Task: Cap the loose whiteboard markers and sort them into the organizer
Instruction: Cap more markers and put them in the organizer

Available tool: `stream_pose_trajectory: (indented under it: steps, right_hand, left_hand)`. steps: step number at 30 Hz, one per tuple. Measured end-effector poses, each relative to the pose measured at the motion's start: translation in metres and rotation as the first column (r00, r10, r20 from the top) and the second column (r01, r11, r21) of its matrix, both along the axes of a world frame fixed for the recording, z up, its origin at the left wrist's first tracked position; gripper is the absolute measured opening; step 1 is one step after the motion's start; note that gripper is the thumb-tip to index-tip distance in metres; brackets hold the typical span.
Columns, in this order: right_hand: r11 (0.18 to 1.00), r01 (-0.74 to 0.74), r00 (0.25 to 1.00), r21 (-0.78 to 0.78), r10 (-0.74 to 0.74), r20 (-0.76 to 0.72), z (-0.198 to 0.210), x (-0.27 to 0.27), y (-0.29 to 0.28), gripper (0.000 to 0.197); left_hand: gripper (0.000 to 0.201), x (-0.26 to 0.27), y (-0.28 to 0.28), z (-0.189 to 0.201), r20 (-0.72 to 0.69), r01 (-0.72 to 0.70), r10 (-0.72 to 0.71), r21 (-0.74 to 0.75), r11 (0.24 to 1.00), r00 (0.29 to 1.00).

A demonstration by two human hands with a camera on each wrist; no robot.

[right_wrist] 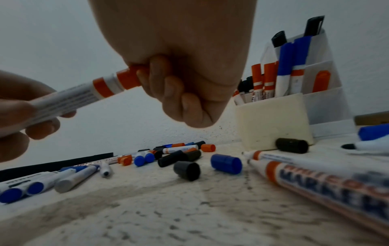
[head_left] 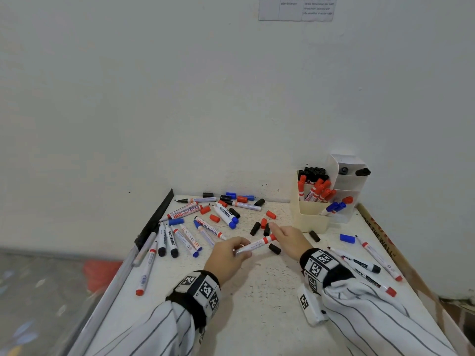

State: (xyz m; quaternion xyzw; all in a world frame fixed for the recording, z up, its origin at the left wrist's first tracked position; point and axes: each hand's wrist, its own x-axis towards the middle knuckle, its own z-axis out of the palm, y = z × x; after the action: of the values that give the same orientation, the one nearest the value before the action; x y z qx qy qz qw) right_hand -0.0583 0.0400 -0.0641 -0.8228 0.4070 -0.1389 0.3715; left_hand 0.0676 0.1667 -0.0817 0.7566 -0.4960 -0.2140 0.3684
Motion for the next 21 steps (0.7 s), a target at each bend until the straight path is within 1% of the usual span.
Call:
stream_pose_trajectory:
  steps: [3, 5, 8, 11, 13, 15, 16, 17, 19, 21]
  right_hand:
    - [1.000, 0.003, 0.998, 0.008, -0.004, 0.065, 0.003, 0.013, 0.008, 0.043]
    - [1.000, 0.000, 0.994, -0.001, 0.000, 0.108, 0.002, 0.019, 0.011, 0.041]
    - [1.000, -0.028, 0.985, -0.015, 0.030, 0.170, 0.003, 0.024, 0.014, 0.039]
    - [0.998, -0.066, 0.977, -0.018, 0.069, 0.204, 0.002, 0.023, 0.016, 0.039]
    - [0.996, -0.090, 0.973, -0.018, 0.092, 0.211, -0.001, 0.021, 0.017, 0.039]
    - [0.994, -0.112, 0.971, -0.016, 0.112, 0.211, -0.004, 0.018, 0.019, 0.038]
    - [0.992, -0.125, 0.971, -0.022, 0.127, 0.203, -0.005, 0.017, 0.020, 0.037]
    - [0.990, -0.138, 0.972, -0.028, 0.141, 0.188, -0.006, 0.015, 0.020, 0.035]
    - [0.991, -0.133, 0.980, -0.020, 0.135, 0.148, -0.009, 0.014, 0.018, 0.031]
    - [0.994, -0.104, 0.993, -0.018, 0.104, 0.062, -0.012, 0.012, 0.014, 0.036]
  left_hand:
    - [0.027, 0.003, 0.007, 0.002, 0.015, 0.011, -0.011, 0.027, 1.000, 1.000]
    - [0.025, 0.004, 0.009, 0.004, -0.028, 0.040, -0.038, 0.044, 0.998, 0.999]
    - [0.025, 0.004, 0.012, 0.007, -0.225, 0.051, -0.031, 0.081, 0.995, 0.974]
    - [0.027, 0.004, 0.015, 0.010, -0.412, 0.085, -0.017, 0.148, 0.985, 0.911]
    - [0.030, 0.005, 0.016, 0.009, -0.505, 0.116, -0.010, 0.178, 0.977, 0.863]
    - [0.032, 0.006, 0.017, 0.007, -0.560, 0.146, -0.009, 0.201, 0.969, 0.828]
    - [0.034, 0.007, 0.017, 0.007, -0.561, 0.157, -0.011, 0.214, 0.964, 0.828]
    - [0.035, 0.006, 0.017, 0.006, -0.528, 0.160, -0.017, 0.226, 0.961, 0.849]
    - [0.035, 0.004, 0.016, 0.005, -0.369, 0.137, -0.040, 0.242, 0.960, 0.929]
    - [0.032, 0.003, 0.014, 0.001, -0.188, 0.111, -0.069, 0.221, 0.969, 0.980]
